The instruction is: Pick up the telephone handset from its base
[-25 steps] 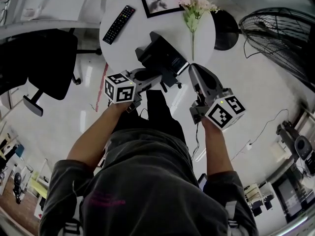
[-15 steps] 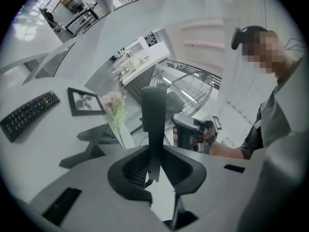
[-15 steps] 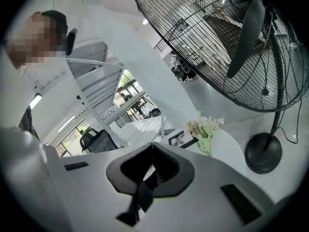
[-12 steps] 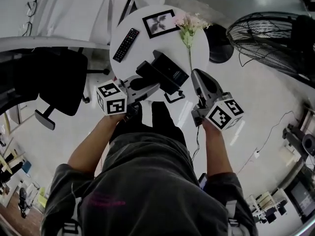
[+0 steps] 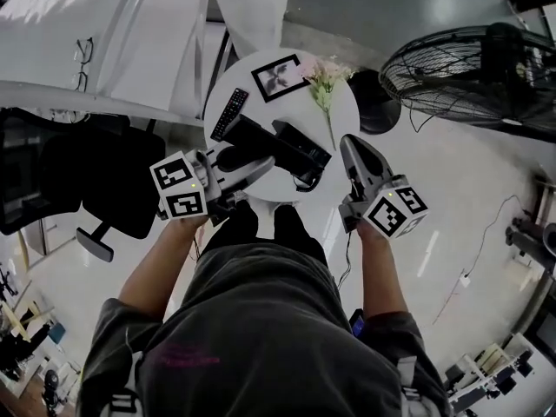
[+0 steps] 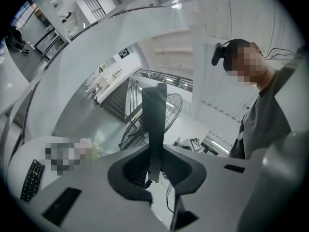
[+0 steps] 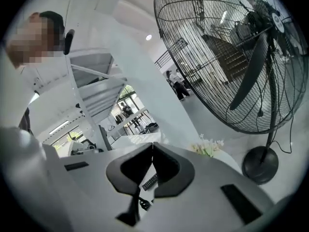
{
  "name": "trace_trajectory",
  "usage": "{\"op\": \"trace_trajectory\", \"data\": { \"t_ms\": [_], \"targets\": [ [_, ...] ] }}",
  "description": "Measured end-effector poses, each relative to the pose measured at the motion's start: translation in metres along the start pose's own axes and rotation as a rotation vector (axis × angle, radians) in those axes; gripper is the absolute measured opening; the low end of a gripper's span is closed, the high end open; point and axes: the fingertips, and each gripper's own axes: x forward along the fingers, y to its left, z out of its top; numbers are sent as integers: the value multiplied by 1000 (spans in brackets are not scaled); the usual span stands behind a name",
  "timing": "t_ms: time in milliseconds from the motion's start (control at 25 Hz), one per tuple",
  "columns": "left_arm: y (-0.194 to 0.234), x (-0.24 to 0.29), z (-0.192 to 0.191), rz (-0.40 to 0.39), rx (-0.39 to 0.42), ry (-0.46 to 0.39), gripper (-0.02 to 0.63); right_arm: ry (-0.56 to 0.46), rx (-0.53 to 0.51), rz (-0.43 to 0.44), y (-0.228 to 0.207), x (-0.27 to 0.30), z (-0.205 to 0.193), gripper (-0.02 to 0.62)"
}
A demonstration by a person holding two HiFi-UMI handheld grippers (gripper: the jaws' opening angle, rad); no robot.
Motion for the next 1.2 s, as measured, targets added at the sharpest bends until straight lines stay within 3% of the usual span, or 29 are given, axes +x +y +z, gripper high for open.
{"op": "trace_trajectory", "data": {
  "t_ms": [480,800,1200],
  "targets": [
    [-45,-33,63,-67,125,-62,80,-159,46,21,45,-20,38,21],
    [-65,-52,83,-70,192,-89,80,-209,5,44,79,-33,52,20],
    [-77,-69,98,-78,212,-142,80,-233,-6,56,97,-44,56,21]
  ]
}}
